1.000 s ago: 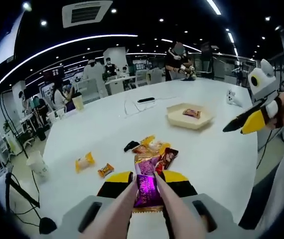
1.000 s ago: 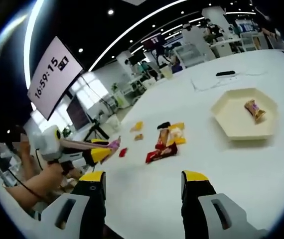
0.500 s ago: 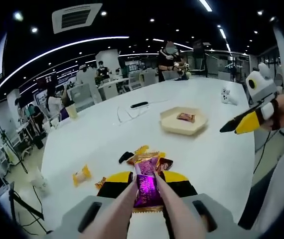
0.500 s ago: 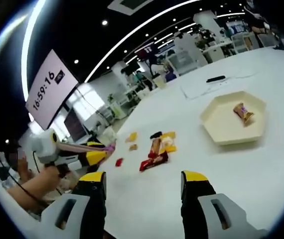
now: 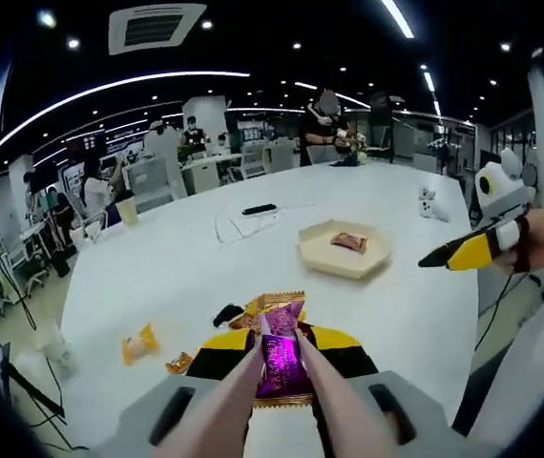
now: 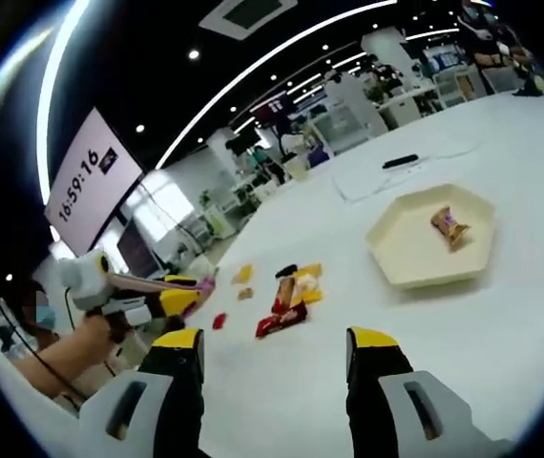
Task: Place the target food into the container with the food tongs after gripping and lifting it, then release it inside without dropping or visibly crushing the food.
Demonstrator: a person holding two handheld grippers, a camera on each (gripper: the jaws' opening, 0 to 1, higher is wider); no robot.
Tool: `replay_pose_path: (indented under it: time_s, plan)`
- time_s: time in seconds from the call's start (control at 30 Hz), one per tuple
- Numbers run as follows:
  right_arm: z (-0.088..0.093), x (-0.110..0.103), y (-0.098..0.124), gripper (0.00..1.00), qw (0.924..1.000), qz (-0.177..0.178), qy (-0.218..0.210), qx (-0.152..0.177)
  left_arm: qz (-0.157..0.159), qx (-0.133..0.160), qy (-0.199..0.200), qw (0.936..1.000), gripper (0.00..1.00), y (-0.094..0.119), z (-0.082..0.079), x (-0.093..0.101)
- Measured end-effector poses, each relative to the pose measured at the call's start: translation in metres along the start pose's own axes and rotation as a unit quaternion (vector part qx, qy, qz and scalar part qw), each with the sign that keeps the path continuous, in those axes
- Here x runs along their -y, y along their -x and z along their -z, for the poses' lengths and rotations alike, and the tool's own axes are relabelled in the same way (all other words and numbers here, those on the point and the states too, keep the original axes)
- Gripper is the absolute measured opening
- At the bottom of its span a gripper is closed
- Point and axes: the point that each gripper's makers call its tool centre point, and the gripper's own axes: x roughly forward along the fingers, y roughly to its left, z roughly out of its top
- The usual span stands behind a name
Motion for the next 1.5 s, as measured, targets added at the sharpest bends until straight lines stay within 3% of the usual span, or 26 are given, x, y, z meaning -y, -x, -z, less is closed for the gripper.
replay_pose_path:
  time_s: [0.4,0.63,1.17,1.5]
  plan:
    - [0.006,-0.001,-0.003,0.6,0.9997,0.0,0.013,-0.021,0.016,0.002,0.035,0.9993,0.2,-0.005,0.001,0.002]
    - [0.002,0.001,-0.004,0.6,0.9998,0.002,0.016,-0.014,0.026,-0.003,0.021,0.9994,0.2,-0.007,-0.002,0.006]
    - [0.006,0.007,0.004,0.6,0.995,0.004,0.094,-0.033,0.044,0.011,0.003,0.999,0.2,-0.017,-0.034,0.014]
    - [0.01,0.006,0.003,0.6,0.9942,0.002,0.102,-0.035,0.074,0.011,-0.002,0.9972,0.2,-0.03,-0.048,0.029]
